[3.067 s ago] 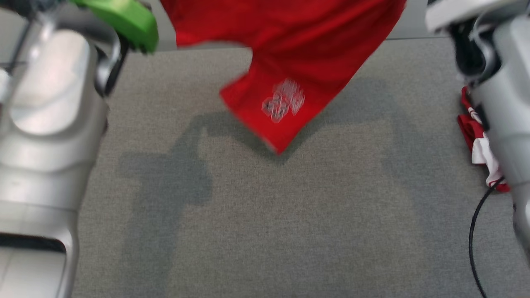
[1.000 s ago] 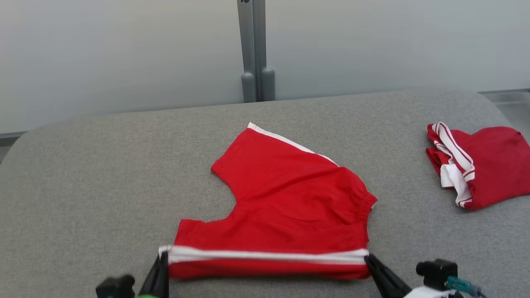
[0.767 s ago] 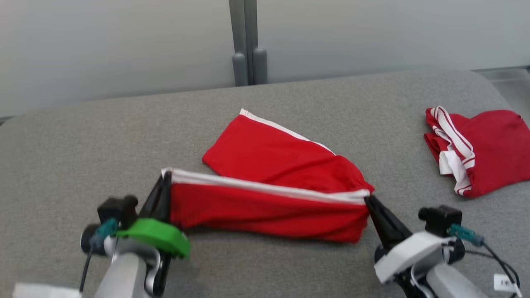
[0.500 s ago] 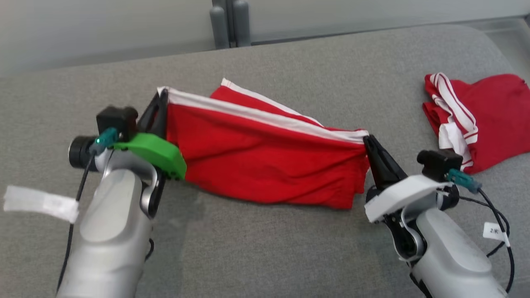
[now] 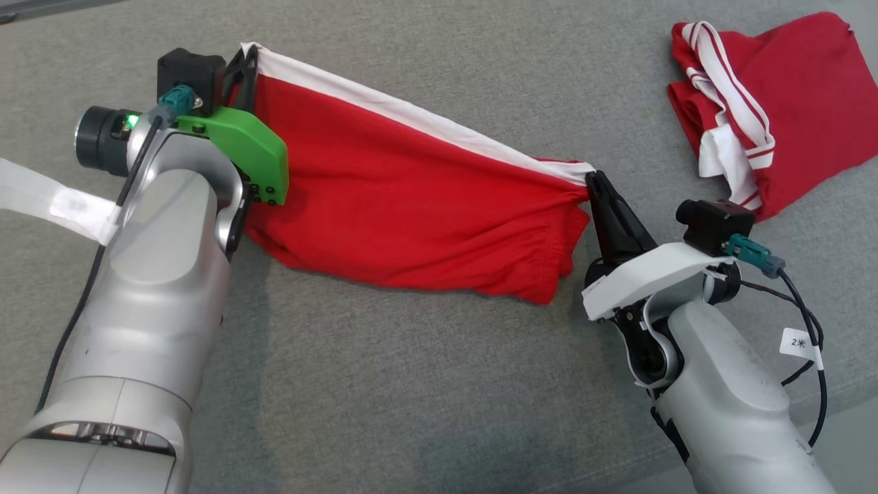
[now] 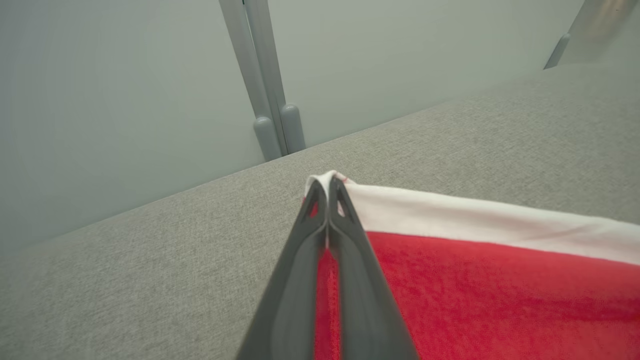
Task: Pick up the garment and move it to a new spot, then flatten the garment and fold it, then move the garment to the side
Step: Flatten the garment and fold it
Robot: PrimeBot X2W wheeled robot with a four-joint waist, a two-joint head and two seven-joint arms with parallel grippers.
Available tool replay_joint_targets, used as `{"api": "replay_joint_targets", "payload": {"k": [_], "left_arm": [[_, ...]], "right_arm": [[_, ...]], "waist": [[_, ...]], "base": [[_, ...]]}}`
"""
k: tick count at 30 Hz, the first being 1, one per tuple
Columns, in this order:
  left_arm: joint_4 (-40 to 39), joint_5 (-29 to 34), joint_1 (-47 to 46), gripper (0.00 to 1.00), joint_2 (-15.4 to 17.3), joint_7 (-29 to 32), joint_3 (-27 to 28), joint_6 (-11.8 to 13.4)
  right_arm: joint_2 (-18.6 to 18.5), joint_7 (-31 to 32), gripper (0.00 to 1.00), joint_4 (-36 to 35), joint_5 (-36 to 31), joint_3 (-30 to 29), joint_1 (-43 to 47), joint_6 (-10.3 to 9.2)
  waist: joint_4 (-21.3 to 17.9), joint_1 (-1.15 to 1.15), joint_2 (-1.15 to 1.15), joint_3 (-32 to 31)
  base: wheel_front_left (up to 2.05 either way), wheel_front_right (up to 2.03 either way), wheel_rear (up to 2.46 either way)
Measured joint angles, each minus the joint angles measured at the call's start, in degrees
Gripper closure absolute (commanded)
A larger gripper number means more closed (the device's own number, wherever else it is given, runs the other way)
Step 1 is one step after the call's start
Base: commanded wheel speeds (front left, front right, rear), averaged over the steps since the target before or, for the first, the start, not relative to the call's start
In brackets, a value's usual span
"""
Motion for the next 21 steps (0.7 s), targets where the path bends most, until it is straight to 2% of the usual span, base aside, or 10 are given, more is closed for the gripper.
{"api": "replay_joint_targets", "payload": {"k": [4, 5, 6, 7, 11, 17, 21], "left_arm": [[3.3, 0.3, -2.8, 1.00, 0.4, -0.7, -0.5, 1.0], [4.0, 0.5, -3.2, 0.91, 0.4, -0.7, -0.6, 1.2], [4.6, 0.6, -3.5, 0.57, 0.6, -1.1, -0.6, 1.8], [5.2, 0.7, -3.7, 0.00, 0.7, -1.3, -0.7, 2.0], [6.8, -0.3, -3.7, 0.00, 0.6, -2.2, 0.1, 2.5], [6.9, -2.5, -1.6, 0.00, -0.4, -2.8, 1.2, 2.3], [5.7, -4.4, 1.3, 0.00, -0.9, -3.0, 2.4, 1.7]], "right_arm": [[0.3, 0.0, 1.00, -0.3, -0.8, -0.8, -0.2, 0.00], [0.4, 0.0, 0.94, -0.5, -1.0, -0.5, -0.3, 0.00], [0.4, 0.0, 0.29, -0.8, -0.9, -0.1, -0.5, 0.00], [0.5, 0.0, 0.00, -0.9, -0.8, 0.1, -0.7, 0.00], [0.6, 0.0, 0.00, -3.3, -2.5, -0.8, -0.8, -0.01], [0.5, 0.0, 0.00, -9.2, -12.6, -9.2, 2.5, -0.01], [0.5, 0.0, 0.00, -12.5, -14.9, -12.8, 6.1, -0.01]], "waist": [[-2.0, 0.00, 0.00, 1.9], [-2.4, 0.00, 0.00, 2.4], [-2.8, 0.00, 0.00, 2.7], [-3.2, 0.00, 0.00, 3.1], [-4.1, 0.00, 0.00, 3.7], [-3.4, 0.00, 0.00, 2.5], [-2.4, 0.00, 0.00, 1.1]], "base": [[0.00, 0.00, 0.00], [0.00, 0.00, 0.00], [0.00, 0.00, 0.00], [0.00, 0.00, 0.00], [0.00, 0.00, 0.00], [0.00, 0.00, 0.00], [0.00, 0.00, 0.00]]}}
